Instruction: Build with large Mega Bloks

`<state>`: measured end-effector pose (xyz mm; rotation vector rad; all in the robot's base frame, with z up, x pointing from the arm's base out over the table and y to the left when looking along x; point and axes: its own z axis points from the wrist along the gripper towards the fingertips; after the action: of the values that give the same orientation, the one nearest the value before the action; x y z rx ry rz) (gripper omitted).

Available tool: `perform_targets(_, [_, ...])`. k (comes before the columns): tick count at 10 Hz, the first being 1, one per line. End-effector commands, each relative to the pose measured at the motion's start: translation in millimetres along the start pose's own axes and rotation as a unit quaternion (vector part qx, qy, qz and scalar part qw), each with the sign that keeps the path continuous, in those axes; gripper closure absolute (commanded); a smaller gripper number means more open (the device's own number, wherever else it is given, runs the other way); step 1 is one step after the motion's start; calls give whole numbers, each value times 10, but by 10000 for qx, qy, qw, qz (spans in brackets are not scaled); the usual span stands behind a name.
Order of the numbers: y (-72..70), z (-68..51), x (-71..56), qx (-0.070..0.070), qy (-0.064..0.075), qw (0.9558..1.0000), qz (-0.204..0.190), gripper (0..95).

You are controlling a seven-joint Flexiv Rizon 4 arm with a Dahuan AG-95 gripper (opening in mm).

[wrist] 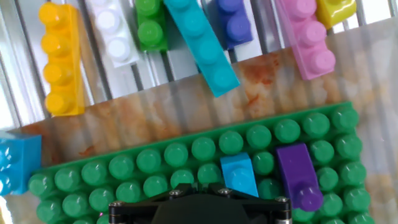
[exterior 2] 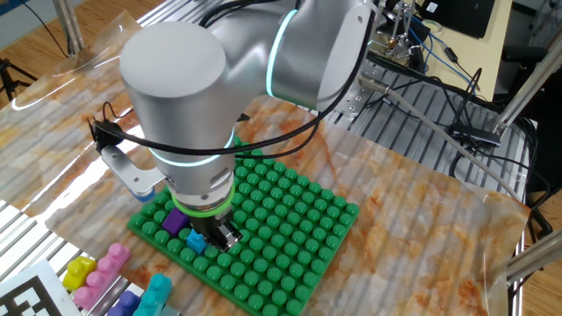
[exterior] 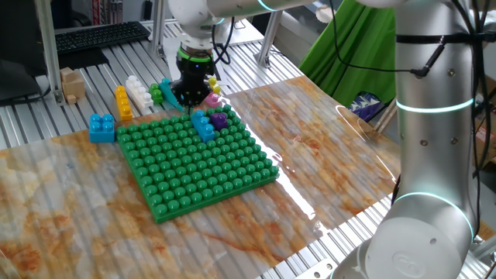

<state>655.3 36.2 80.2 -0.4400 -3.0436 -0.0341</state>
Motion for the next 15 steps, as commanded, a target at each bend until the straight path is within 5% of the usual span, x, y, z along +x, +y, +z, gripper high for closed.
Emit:
perform_targets(1, [135, -9, 89, -60, 4, 10000, 39, 570])
perform_targets(4, [439, 71, 123, 3, -23, 9996, 291, 570])
perform_targets(6, [630, 182, 32, -16, -46, 9992, 402, 570])
perform_targets(11, [841, 333, -90, -4, -85, 9985, 549, 570])
perform_targets(12, [834, 326, -87, -1, -77, 9988, 488, 760])
perform_targets(13, [809, 301, -80, -8, -67, 9993, 380, 760])
perform_targets(14, [793, 285, -74, -1, -51, 9996, 281, 950])
perform_targets(15, [781, 276, -67, -6, -45, 9997, 253, 950])
